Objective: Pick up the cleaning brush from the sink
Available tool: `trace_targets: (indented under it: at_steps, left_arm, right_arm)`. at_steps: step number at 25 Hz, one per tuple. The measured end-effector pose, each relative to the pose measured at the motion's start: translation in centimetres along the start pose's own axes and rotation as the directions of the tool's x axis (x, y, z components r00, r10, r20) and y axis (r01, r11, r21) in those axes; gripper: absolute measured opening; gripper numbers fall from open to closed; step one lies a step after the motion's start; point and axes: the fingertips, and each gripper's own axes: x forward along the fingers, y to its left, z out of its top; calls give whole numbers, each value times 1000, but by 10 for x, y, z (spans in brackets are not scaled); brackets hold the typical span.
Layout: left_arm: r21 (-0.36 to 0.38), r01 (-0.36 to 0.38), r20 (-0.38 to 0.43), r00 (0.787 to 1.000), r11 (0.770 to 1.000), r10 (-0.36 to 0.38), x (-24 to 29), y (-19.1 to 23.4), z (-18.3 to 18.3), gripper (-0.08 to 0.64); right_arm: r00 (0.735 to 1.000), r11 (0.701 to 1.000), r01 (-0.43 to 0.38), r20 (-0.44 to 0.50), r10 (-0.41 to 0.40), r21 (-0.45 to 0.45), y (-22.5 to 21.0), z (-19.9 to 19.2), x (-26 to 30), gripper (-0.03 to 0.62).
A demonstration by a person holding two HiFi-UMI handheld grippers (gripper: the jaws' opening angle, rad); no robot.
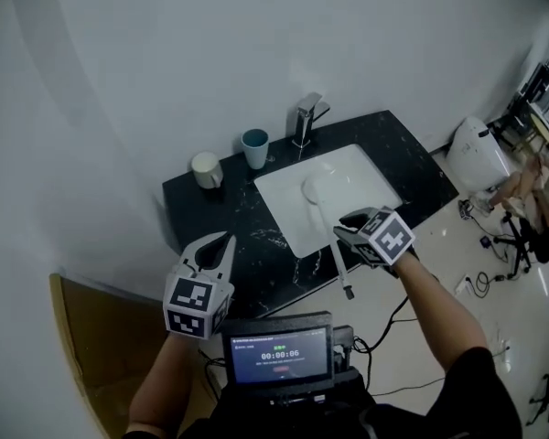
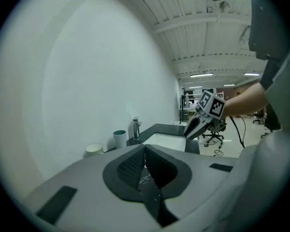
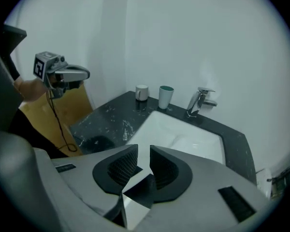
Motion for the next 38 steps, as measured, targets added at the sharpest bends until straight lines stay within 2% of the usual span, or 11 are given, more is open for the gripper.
trace_targets:
  at_steps: [4,7,11,12,14,16,19,22,31,35,38]
  left_arm:
    - [-4,54,4,999,999,-54,14,0,1,4]
    - [-28,71,1,997,997,-71,21,-2,1,5]
    - [-75,57,3,998,996,-57,37,2,1,5]
    - [-78,46,-2,999,996,-46,41,5,-1,5]
    - [-79,17,-36,999,997,-20,53,15,-9,4]
    - [-111,-11,-121,993,994,-2,67,26,-28,3]
    - [-183,-25,-274,961,983,-26,88,37,-58,3]
    - [-209,-36,-340,940,977,-38,105,47,-67,3]
    - [-295,-75,-424,903,953,-61,149,58,-89,3]
    - [-390,-136,-459,886,911,-64,166,65,-102,3]
    - [-342,-190,-512,859,920,-13,173,70,-112,3]
  right_arm:
    - [998,998,20,-61,-24,-62,-15,-9,15,75]
    - [999,996,33,-27,-31,79,-27,-4,29,75]
    - [998,965,46,-41,-37,257,-35,-13,60,75]
    - [997,954,46,-65,-27,296,-38,-19,69,76]
    - [996,918,45,-89,-10,395,-44,-23,88,178]
    - [995,866,60,-101,-11,496,-52,-25,103,178]
    - [988,804,97,-153,-8,587,-67,-31,122,178]
    - [976,786,138,-216,-5,603,-79,-35,134,178]
    - [936,747,202,-349,43,633,-93,-61,162,178]
    - [914,740,235,-402,52,631,-94,-79,176,178]
    - [903,737,227,-421,86,636,-89,-90,186,178]
